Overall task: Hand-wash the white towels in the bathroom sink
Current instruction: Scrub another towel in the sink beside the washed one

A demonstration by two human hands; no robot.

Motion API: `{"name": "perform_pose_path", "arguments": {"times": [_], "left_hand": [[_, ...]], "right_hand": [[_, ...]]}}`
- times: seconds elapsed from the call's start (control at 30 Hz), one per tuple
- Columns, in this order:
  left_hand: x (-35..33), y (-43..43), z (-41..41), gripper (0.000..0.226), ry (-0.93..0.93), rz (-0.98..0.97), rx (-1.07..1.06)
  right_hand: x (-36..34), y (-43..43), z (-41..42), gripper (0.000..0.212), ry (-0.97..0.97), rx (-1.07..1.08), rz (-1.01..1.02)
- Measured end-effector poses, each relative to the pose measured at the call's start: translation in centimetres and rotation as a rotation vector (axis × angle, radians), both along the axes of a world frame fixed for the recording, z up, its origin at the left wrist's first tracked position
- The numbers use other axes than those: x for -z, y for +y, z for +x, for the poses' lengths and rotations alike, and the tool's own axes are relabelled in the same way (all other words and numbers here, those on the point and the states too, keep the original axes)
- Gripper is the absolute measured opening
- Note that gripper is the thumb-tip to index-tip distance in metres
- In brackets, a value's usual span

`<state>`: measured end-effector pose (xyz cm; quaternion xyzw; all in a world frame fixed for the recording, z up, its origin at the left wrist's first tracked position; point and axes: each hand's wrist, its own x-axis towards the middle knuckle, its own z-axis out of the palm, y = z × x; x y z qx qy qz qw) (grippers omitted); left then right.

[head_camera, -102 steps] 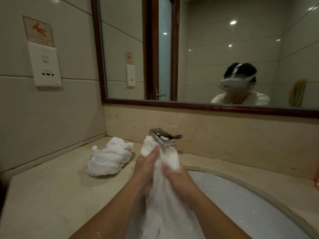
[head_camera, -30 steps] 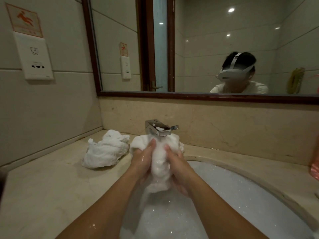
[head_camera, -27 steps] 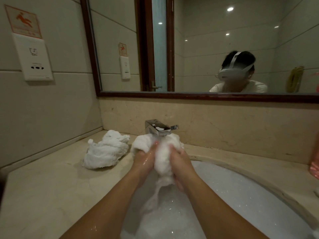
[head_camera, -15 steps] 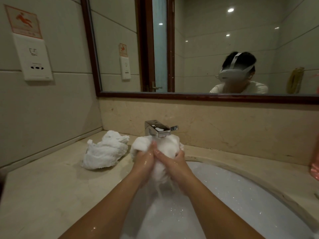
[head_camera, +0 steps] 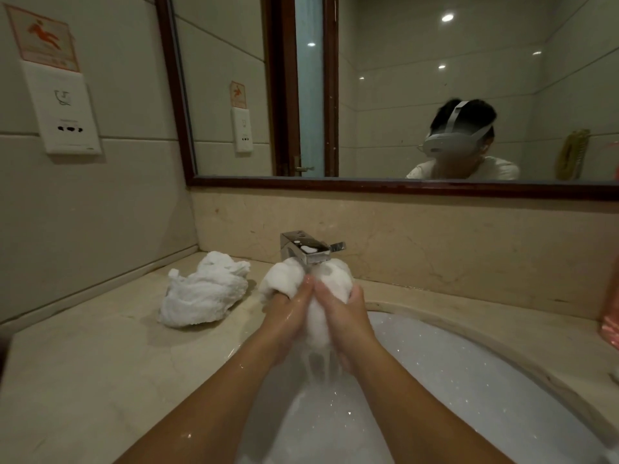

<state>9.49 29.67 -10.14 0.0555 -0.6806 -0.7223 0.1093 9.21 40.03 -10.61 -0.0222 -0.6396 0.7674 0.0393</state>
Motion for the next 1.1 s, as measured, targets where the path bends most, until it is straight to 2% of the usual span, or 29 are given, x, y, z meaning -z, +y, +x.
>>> {"name": "perform_pose_path", "arguments": {"times": [0.07, 0.13, 0.2, 0.3, 0.37, 0.43, 0.47, 0.57, 0.63, 0.7, 0.77, 0.83, 0.87, 0.93, 1.0, 1.1], "left_hand": [[-0.2, 0.0, -0.2, 0.047, -0.004, 0.013, -0.056], [-0.4, -0.3, -0.5, 0.046, 0.01, 0.012, -0.09], [-0.6, -0.6, -0.5, 0.043, 0.032, 0.077, -0.093], [-1.0, -0.7, -0.1, 0.046, 0.021, 0.286, -0.011], [-1.1, -0.6, 0.0, 0.047, 0.012, 0.323, 0.02], [-1.0, -0.4, 0.2, 0.045, -0.01, 0.305, 0.043], [-0.9, -0.4, 0.3, 0.044, -0.013, 0.292, 0.053], [-0.7, -0.4, 0.4, 0.042, 0.002, 0.264, 0.047], [-0.8, -0.5, 0.4, 0.04, 0.028, 0.206, 0.039], [-0.7, -0.7, 0.1, 0.034, 0.062, 0.124, 0.014], [-0.8, -0.6, 0.0, 0.026, 0.062, 0.081, -0.035], [-0.9, -0.4, 0.1, 0.031, 0.042, 0.042, -0.051], [-0.8, -0.3, 0.1, 0.034, 0.029, 0.029, -0.057], [-0.9, 0.1, 0.2, 0.041, 0.007, 0.02, -0.056], [-0.5, 0.4, 0.2, 0.052, 0.003, -0.027, -0.021], [-0.2, 0.8, 1.2, 0.041, 0.034, -0.139, 0.049]], "right_hand": [[0.6, 0.2, 0.0, 0.078, 0.056, 0.002, 0.186], [1.0, 0.5, -0.6, 0.057, 0.068, 0.068, 0.291], [1.3, 0.9, -1.2, 0.037, 0.049, 0.159, 0.27], [1.2, 0.6, -0.9, 0.026, -0.002, 0.245, 0.18], [0.5, 0.3, -1.2, 0.021, -0.086, 0.236, 0.042], [-0.9, -0.6, -0.9, 0.026, -0.197, 0.166, -0.103], [-1.2, -0.8, -0.7, 0.036, -0.238, 0.13, -0.133], [0.0, -1.4, -0.8, 0.088, -0.146, 0.007, 0.007], [1.2, -1.1, -1.1, 0.104, -0.076, 0.021, 0.092], [1.2, -0.5, -1.2, 0.094, -0.057, 0.128, 0.13], [0.5, 0.3, -1.2, 0.068, -0.07, 0.215, 0.16], [0.0, 0.8, -1.1, 0.038, -0.065, 0.265, 0.185], [-0.2, 0.8, -1.0, 0.03, -0.073, 0.264, 0.146], [-0.6, 0.3, -0.8, 0.031, -0.113, 0.217, 0.025], [-0.5, -0.4, -1.1, 0.042, -0.113, 0.163, -0.014], [-0.2, -0.9, -1.1, 0.057, -0.077, 0.069, -0.072]]}}
